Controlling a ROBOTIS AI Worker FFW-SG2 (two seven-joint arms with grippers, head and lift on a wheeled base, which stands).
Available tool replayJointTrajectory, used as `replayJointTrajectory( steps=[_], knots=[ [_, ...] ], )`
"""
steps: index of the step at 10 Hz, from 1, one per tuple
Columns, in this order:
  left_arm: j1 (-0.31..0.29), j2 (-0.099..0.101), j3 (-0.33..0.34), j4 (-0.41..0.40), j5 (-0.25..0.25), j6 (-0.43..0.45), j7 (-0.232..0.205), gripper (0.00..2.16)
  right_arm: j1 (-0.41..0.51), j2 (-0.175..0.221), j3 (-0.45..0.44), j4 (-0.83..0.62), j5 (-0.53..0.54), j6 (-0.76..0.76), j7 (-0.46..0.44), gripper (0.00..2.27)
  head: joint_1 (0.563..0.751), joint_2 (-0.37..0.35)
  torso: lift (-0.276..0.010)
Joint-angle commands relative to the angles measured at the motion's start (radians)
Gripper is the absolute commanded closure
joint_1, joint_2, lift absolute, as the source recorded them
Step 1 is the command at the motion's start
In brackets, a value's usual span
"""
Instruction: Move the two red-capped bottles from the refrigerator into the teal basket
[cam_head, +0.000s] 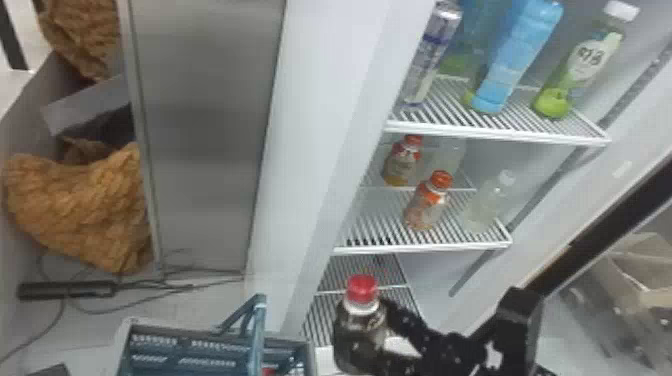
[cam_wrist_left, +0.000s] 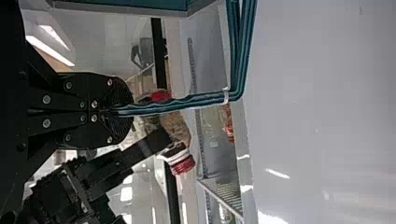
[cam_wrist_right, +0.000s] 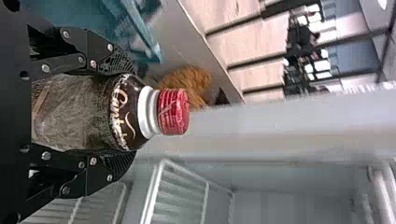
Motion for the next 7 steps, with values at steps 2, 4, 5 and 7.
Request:
replayJointTrajectory(
  steps=[2, 4, 5, 7],
  knots=[
    [0.0, 0.001, 0.0, 0.0, -0.003, 0.002, 0.0, 1.16, 0.04, -0.058, 0.028, -0.113, 0.002, 0.254, 0.003, 0.7, 0.695, -0.35, -0.224],
    [0.0, 0.001, 0.0, 0.0, -0.001, 0.0, 0.0, 1.16, -0.012, -0.06, 0.05, -0.057, -0.016, 0.318, 0.018, 0.7, 0.695, -0.35, -0.224],
    [0.0, -0.001, 0.0, 0.0, -0.001, 0.0, 0.0, 1.16, -0.061, -0.063, 0.081, 0.0, -0.026, 0.32, 0.035, 0.7, 0.695, -0.35, -0.224],
    [-0.003, -0.001, 0.0, 0.0, -0.001, 0.002, 0.0, 1.16, -0.159, -0.067, 0.163, 0.14, -0.106, 0.298, 0.042, 0.7, 0.695, -0.35, -0.224]
  ],
)
